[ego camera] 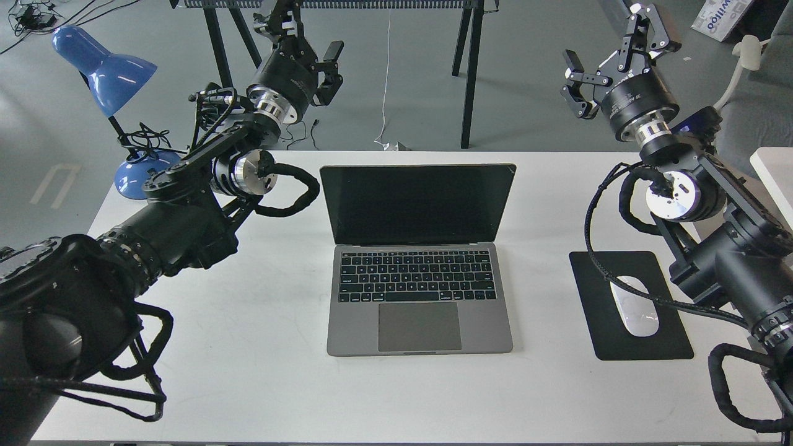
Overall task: Close notebook with right arm
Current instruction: 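Raise the right gripper and swing it over the laptop screen's top edge, then push the laptop screen down toward the keyboard with the right gripper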
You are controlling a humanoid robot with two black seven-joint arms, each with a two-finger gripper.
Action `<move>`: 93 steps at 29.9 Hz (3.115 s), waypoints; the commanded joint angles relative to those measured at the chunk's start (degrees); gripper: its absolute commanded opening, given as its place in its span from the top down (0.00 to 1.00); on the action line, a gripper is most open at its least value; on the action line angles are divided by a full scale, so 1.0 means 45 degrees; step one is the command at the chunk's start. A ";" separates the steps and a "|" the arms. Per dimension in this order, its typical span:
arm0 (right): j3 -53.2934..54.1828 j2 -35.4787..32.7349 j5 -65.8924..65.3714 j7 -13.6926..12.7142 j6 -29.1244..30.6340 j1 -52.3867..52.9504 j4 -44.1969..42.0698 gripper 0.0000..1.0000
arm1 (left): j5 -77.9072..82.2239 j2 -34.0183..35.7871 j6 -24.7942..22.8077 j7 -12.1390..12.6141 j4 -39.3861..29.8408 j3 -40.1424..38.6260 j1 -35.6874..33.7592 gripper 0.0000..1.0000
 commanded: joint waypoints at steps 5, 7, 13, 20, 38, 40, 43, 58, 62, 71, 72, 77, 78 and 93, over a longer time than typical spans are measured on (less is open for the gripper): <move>-0.0244 -0.0022 -0.0009 -0.0002 0.0007 0.0003 0.0112 0.00 | 0.0058 -0.0020 0.0467 0.0000 -0.0150 0.0030 -0.0019 0.00; -0.0264 -0.0022 -0.0009 -0.0021 -0.0032 0.0042 0.0151 0.00 | 0.0058 0.0019 0.0410 0.0000 -0.0150 0.0050 -0.0020 0.00; -0.1588 -0.0159 -0.0223 -0.0060 -0.0499 0.1055 -0.0082 0.00 | 0.0019 0.0058 0.0351 0.0000 -0.0131 0.0030 0.0000 0.00; -0.6505 -0.0063 -0.0634 -0.0119 -0.1866 0.3807 -0.1914 0.00 | 0.0019 0.0077 0.0215 0.0000 -0.0131 0.0030 0.0000 0.00; -1.2449 0.3239 -0.0653 -0.0060 -0.1985 0.5687 -0.6704 0.00 | -0.0079 0.0097 -0.0039 0.0000 -0.0131 0.0030 0.0000 0.00; -1.2879 0.3239 -0.0653 -0.0060 -0.1985 0.5687 -0.6763 0.00 | -0.0079 0.0097 -0.0020 0.0000 -0.0131 0.0030 0.0000 0.00; -1.3426 0.3239 -0.0634 -0.0041 -0.1946 0.5687 -0.6743 0.00 | -0.0079 0.0097 -0.0040 0.0000 -0.0131 0.0030 0.0000 0.00; -1.2883 0.3239 -0.0478 0.0076 -0.1478 0.5375 -0.6158 0.00 | -0.0118 0.0097 -0.0040 0.0000 -0.0131 0.0011 0.0020 0.00; -1.2491 0.3239 -0.0458 0.0096 -0.1185 0.5316 -0.6002 0.00 | -0.0118 0.0097 -0.0040 0.0000 -0.0131 0.0011 0.0020 0.00; -1.2100 0.3239 -0.0439 0.0076 -0.0658 0.5101 -0.4849 0.00 | -0.0118 0.0097 -0.0040 0.0000 -0.0131 -0.0028 0.0020 0.00; -1.2100 0.3239 -0.0439 0.0076 -0.0618 0.5082 -0.4791 0.00 | -0.0118 0.0097 -0.0040 0.0000 -0.0131 -0.0028 0.0020 0.00; -1.2159 0.3239 -0.0439 0.0076 -0.0403 0.4945 -0.4693 0.00 | -0.0118 0.0097 -0.0040 0.0000 -0.0131 -0.0048 0.0020 0.00; -1.2178 0.3239 -0.0439 0.0076 -0.0403 0.4887 -0.4615 0.00 | -0.0118 0.0097 -0.0040 0.0000 -0.0131 -0.0048 0.0020 0.00; -1.2393 0.2050 -0.0595 -0.0099 -0.0286 0.4262 0.0050 0.00 | -0.0118 0.0097 -0.0020 0.0000 -0.0131 -0.0067 0.0020 0.00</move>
